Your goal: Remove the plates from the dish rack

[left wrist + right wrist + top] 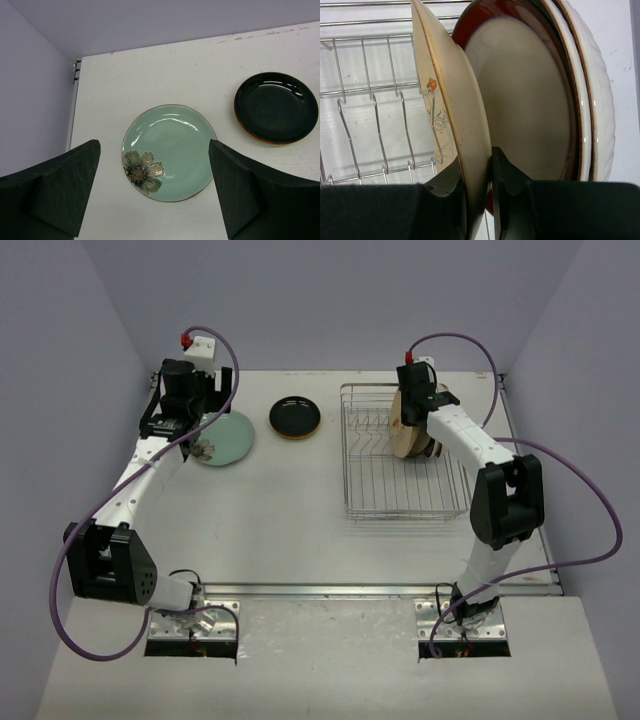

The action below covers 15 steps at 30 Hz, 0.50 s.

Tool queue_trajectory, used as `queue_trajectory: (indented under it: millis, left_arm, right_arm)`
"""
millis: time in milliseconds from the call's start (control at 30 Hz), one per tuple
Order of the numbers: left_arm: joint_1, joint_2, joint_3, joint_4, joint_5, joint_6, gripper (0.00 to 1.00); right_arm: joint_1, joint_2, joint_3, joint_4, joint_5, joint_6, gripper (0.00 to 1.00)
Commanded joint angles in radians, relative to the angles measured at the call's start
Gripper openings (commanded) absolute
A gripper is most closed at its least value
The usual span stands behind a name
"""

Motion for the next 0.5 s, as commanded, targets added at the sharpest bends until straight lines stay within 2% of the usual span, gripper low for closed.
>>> queue_trajectory:
  millis: [0, 67, 467]
  left_arm:
    - [-0.004, -0.017, 0.015, 0.042, 0.013, -0.017, 0.96]
    - [-0.004, -0.016, 0.019, 0.040, 0.016, -0.020, 1.00]
    - [-0.004, 0.006, 0.096, -0.019, 0.066, -0.064, 1.00]
  right_arm:
    - [0.007, -0.137, 0.013, 0.120, 0.054, -0.038, 0.00]
    - [0.014, -0.168, 0.000, 0.158, 0.057, -0.056, 0.00]
    - [0.097, -0.309, -0.028, 0.327, 0.083, -0.205, 0.00]
